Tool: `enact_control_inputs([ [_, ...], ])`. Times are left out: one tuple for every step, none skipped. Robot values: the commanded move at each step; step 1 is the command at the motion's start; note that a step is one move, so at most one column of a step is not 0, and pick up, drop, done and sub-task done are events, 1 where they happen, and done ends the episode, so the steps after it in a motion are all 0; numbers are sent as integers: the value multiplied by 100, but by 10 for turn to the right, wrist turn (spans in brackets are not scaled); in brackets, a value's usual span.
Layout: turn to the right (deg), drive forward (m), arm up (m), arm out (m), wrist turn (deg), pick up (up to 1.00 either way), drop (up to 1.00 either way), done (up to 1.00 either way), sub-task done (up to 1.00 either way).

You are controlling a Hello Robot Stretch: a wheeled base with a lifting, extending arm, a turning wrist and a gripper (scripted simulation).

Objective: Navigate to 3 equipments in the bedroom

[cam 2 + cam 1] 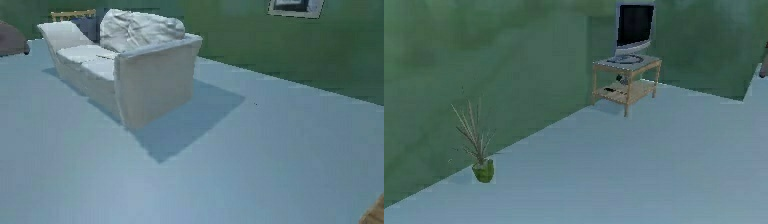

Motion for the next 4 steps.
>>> enact_control_inputs([
  [450,0,0,0,0,0,0,0,0],
  [420,0,0,0,0,0,0,0,0],
  [0,5,0,0,0,0,0,0,0],
  [-450,0,0,0,0,0,0,0,0],
])
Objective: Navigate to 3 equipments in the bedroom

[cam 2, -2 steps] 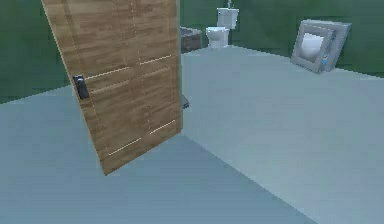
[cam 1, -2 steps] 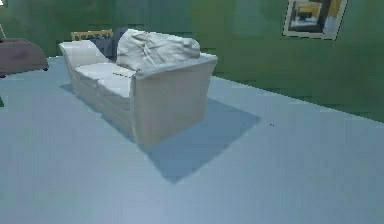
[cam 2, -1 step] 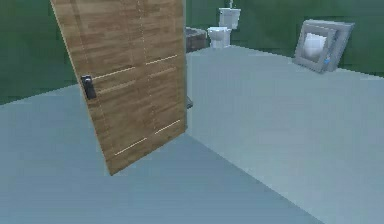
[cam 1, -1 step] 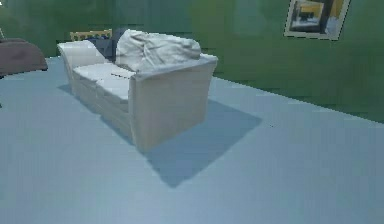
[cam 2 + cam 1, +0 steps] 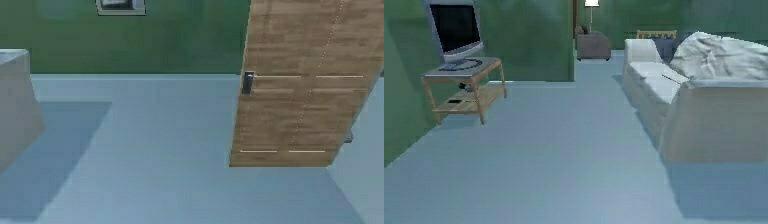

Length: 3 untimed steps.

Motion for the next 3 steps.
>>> enact_control_inputs([
  [-360,0,0,0,0,0,0,0,0],
  [0,30,0,0,0,0,0,0,0],
  [-450,0,0,0,0,0,0,0,0],
])
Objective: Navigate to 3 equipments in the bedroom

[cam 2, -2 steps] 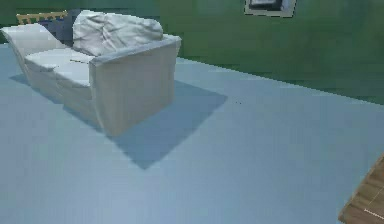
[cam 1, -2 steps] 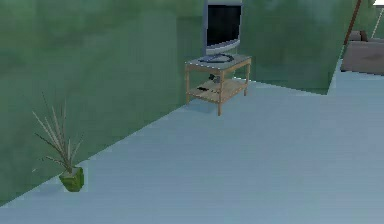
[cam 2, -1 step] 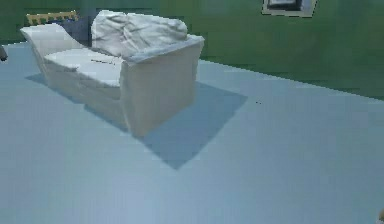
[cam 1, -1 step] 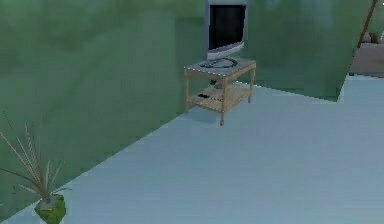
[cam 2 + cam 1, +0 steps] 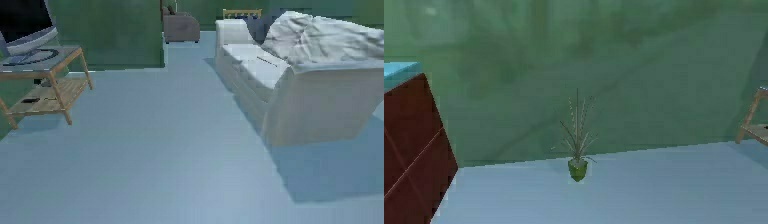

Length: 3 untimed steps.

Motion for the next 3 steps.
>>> enact_control_inputs([
  [-210,0,0,0,0,0,0,0,0],
  [0,55,0,0,0,0,0,0,0],
  [-450,0,0,0,0,0,0,0,0],
])
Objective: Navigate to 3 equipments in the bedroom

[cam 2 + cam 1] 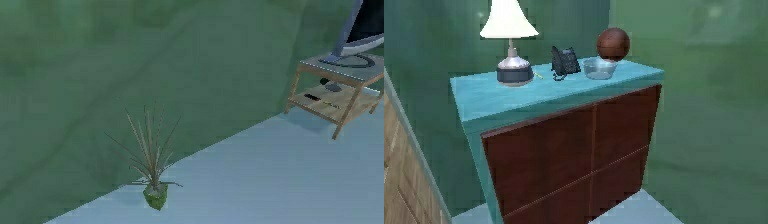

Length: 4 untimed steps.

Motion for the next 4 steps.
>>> enact_control_inputs([
  [0,0,0,0,0,0,0,0,100],
  [390,0,0,0,0,0,0,0,0],
  [0,15,0,0,0,0,0,0,0],
  [-300,0,0,0,0,0,0,0,0],
])
